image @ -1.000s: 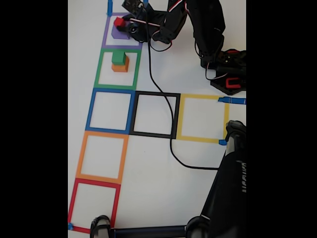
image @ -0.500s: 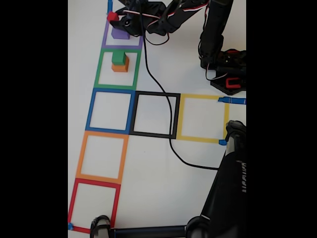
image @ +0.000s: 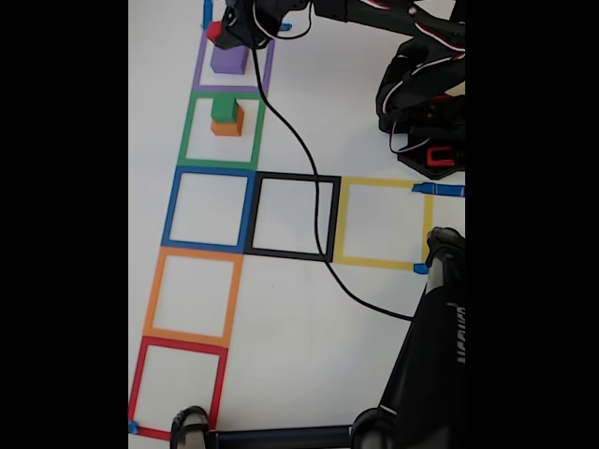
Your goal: Tower of hanoi
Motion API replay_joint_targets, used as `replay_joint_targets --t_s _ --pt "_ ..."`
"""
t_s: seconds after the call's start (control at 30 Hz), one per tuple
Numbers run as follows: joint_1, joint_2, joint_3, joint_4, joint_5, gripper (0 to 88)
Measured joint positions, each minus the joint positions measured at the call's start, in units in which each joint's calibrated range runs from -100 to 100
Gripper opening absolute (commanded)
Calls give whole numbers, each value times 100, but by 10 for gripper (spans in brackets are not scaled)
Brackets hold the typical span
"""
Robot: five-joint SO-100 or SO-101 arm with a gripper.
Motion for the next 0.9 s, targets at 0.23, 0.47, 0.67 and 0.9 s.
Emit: replay_joint_targets --t_s 0.23,0.47,0.67,0.9 --pt "-620 245 -3028 2902 0 22" --pt "-1287 329 -4675 4143 -18 22" --pt "-1510 312 -4524 4095 0 22" --pt "-1556 -220 -2098 2289 -36 22"
